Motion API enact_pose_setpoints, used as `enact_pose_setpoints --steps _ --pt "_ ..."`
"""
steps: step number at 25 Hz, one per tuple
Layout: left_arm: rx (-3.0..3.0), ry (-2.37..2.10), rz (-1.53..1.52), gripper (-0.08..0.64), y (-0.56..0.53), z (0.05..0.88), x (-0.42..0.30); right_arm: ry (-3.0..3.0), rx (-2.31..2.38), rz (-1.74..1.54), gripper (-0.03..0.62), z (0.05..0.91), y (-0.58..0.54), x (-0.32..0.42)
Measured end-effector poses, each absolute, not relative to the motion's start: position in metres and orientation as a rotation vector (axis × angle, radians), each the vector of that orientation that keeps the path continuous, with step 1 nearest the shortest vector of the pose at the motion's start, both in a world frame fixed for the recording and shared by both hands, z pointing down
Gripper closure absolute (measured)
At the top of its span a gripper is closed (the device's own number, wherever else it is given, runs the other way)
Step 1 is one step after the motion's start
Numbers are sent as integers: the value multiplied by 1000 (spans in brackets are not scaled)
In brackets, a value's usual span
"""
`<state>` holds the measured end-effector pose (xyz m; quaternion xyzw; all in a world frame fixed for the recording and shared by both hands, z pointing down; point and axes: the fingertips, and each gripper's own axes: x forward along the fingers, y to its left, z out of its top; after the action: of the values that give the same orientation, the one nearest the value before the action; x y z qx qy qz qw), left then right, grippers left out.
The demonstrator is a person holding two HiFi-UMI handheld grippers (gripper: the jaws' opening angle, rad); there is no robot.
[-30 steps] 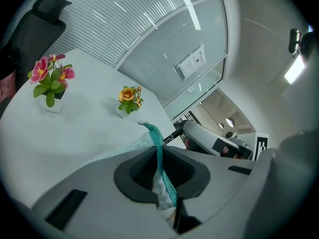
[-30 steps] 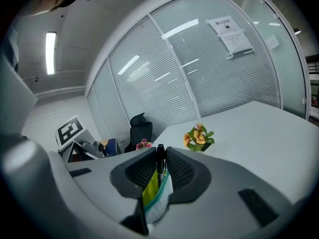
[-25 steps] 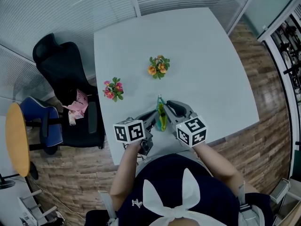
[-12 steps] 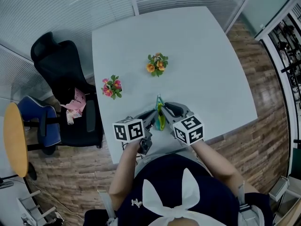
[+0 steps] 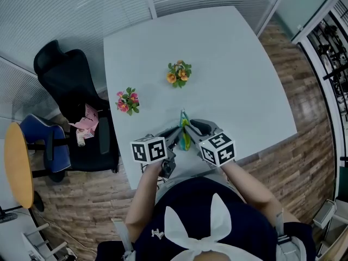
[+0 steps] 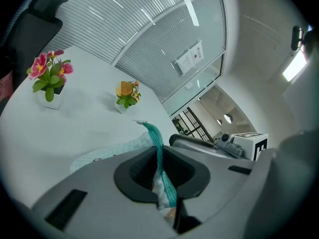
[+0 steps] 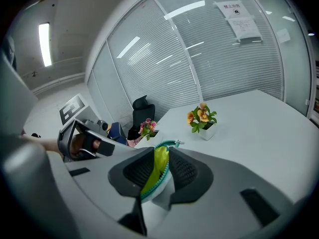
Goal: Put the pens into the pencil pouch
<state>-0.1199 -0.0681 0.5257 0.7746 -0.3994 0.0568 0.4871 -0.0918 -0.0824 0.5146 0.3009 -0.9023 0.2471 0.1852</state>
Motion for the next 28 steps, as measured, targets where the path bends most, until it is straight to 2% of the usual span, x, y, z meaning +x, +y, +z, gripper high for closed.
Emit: enact_pose_setpoints --steps 28 --pt "1876 -1010 130 514 -67 524 -130 -2531 1048 697 497 499 -72 -40"
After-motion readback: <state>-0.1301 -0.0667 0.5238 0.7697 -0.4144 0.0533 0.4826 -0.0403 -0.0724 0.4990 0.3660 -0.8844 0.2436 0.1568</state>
